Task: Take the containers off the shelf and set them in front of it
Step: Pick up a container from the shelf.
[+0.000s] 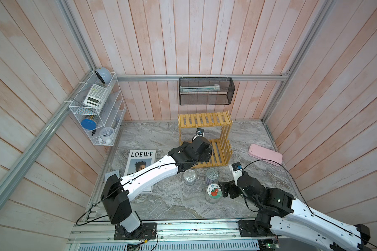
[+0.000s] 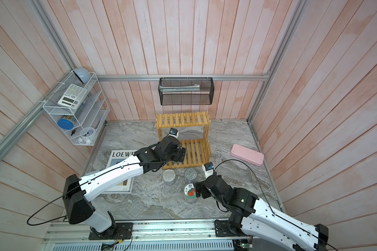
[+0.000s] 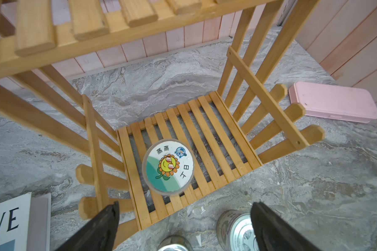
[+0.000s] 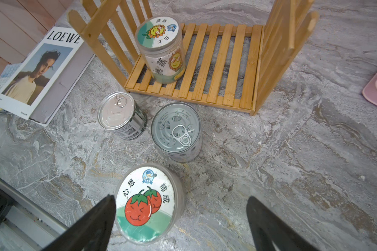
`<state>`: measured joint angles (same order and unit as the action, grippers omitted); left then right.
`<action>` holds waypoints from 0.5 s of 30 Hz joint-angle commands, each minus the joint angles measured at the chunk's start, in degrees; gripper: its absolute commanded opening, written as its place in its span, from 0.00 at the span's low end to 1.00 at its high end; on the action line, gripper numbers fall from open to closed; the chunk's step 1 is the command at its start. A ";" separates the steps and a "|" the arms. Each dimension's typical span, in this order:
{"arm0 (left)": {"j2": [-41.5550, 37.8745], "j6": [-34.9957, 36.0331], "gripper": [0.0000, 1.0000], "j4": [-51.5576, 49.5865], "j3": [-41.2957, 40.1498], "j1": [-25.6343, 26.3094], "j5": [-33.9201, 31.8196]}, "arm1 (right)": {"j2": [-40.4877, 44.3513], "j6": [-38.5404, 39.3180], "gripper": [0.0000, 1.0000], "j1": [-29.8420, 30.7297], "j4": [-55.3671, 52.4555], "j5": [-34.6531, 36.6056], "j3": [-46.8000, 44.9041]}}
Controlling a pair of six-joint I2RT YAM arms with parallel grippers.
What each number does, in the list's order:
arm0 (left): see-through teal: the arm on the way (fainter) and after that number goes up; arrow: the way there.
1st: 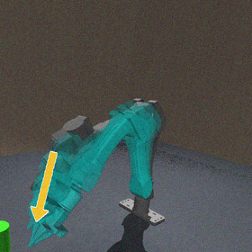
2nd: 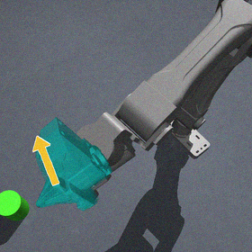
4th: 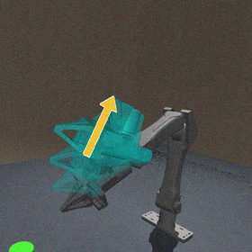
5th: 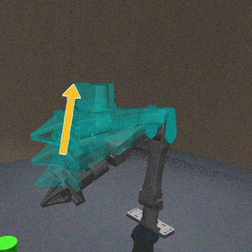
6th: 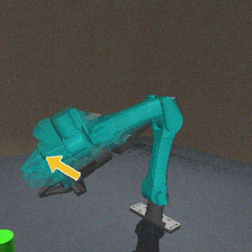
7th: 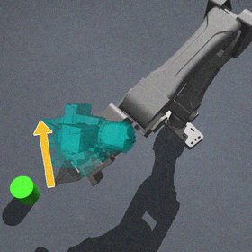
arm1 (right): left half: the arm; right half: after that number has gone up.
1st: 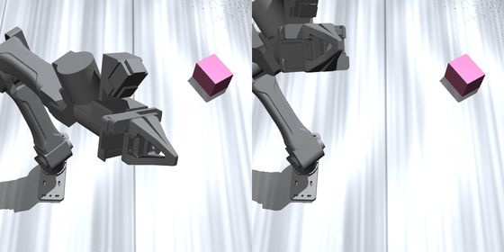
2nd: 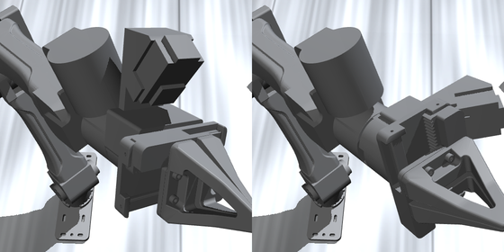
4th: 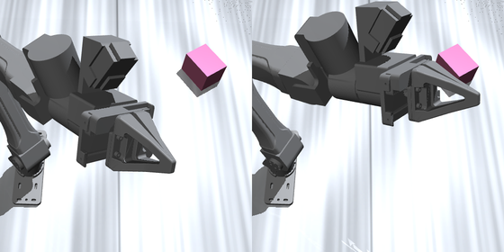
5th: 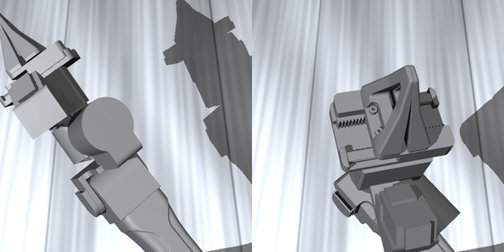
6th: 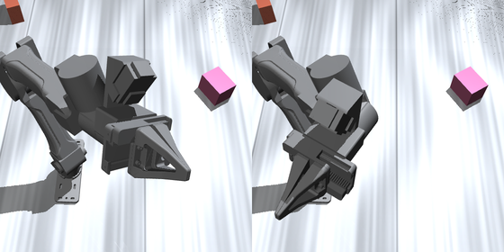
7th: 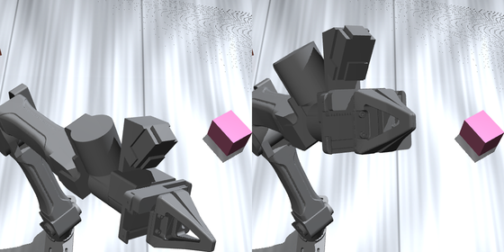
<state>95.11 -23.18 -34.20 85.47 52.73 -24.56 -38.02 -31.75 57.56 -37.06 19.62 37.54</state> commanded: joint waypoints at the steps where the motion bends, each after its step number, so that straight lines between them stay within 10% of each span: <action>1: 4.85 -5.47 1.00 -5.74 4.35 -0.08 -2.26 | 1.77 1.73 0.98 -3.47 -2.48 -4.52 1.44; 15: 19.27 -12.06 1.00 -11.33 15.95 -2.33 -8.04 | 5.59 1.09 0.98 -9.42 -2.39 -9.77 -0.93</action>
<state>113.21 -32.97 -43.24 99.66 51.29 -30.13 -33.23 -30.81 48.73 -38.39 11.31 37.36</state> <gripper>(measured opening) 0.998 0.980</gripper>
